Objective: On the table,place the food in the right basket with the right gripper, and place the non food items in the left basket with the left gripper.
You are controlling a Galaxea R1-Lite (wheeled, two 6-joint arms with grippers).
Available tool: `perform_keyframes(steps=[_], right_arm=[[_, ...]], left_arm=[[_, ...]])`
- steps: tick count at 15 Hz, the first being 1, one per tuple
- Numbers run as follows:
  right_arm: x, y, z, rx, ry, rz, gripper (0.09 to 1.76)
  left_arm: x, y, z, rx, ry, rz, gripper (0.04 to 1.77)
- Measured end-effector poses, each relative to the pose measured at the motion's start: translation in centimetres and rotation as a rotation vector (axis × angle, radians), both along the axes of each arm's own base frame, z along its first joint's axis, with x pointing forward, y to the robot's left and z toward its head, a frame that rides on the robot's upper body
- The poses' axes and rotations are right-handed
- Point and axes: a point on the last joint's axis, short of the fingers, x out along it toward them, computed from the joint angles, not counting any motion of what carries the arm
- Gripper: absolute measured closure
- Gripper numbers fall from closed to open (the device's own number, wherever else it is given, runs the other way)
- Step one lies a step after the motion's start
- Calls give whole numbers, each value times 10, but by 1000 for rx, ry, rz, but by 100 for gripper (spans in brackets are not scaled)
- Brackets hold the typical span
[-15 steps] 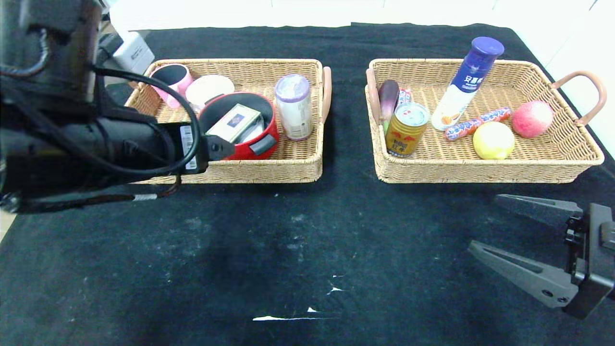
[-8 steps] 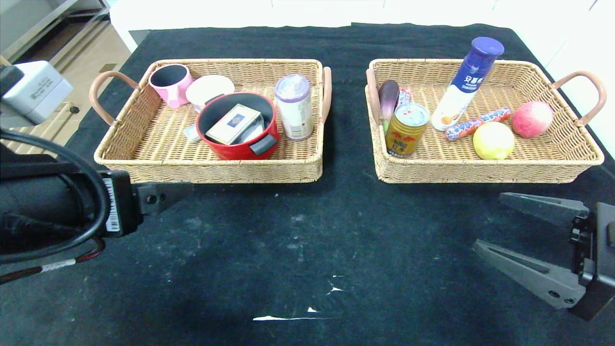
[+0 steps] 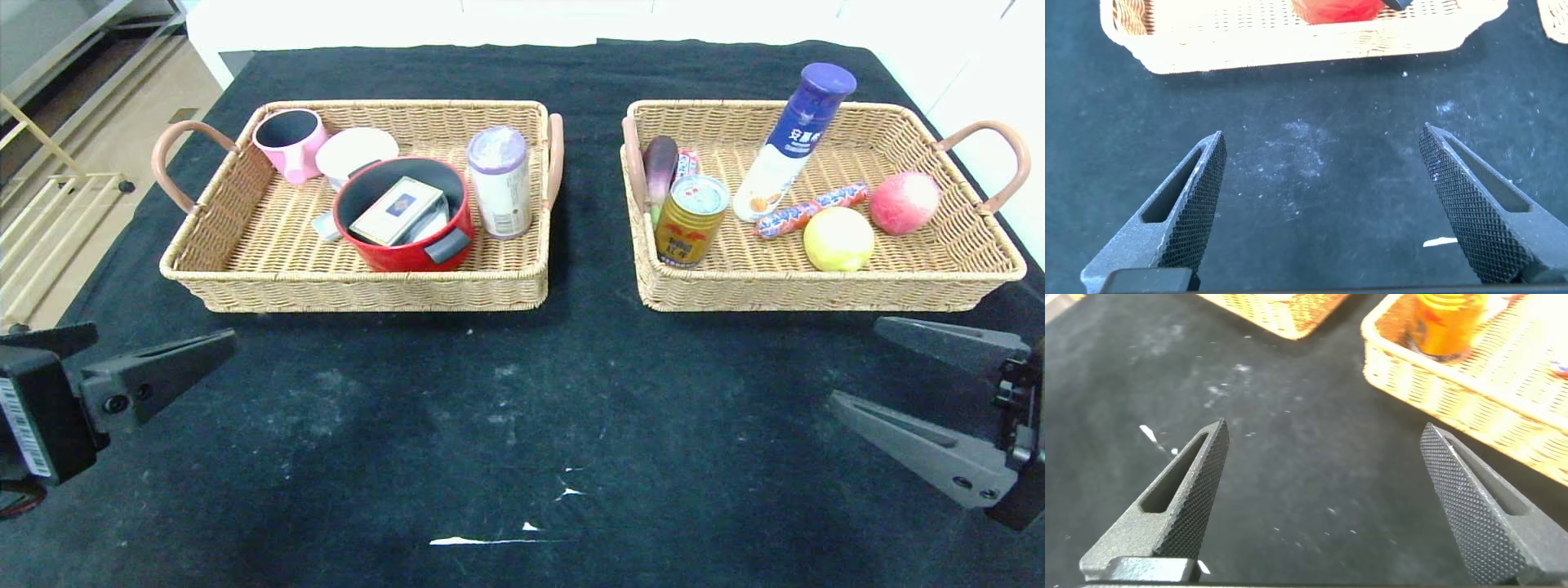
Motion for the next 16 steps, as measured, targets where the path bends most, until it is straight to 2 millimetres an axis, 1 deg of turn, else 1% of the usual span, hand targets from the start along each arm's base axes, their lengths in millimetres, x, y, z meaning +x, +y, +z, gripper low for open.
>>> perform_keyframes(steps=[3,6,8,11,14,16], right_arm=[[-7,-11,1,3,11,-59,14],[-26,-23,6,5,54,-113,14],[-47,-31,9,13,87,-150,14],[-84,-41,12,25,123,-203,14],[-121,-47,25,29,133,-247,14],[-143,-49,31,39,93,-277,14]], left_arm=[[-7,7,0,46,-25,9,11],[-17,23,5,81,-76,98,10],[-29,35,10,77,-135,151,10],[-55,49,12,105,-214,189,10],[-79,57,14,106,-288,231,10],[-93,60,12,112,-291,249,10]])
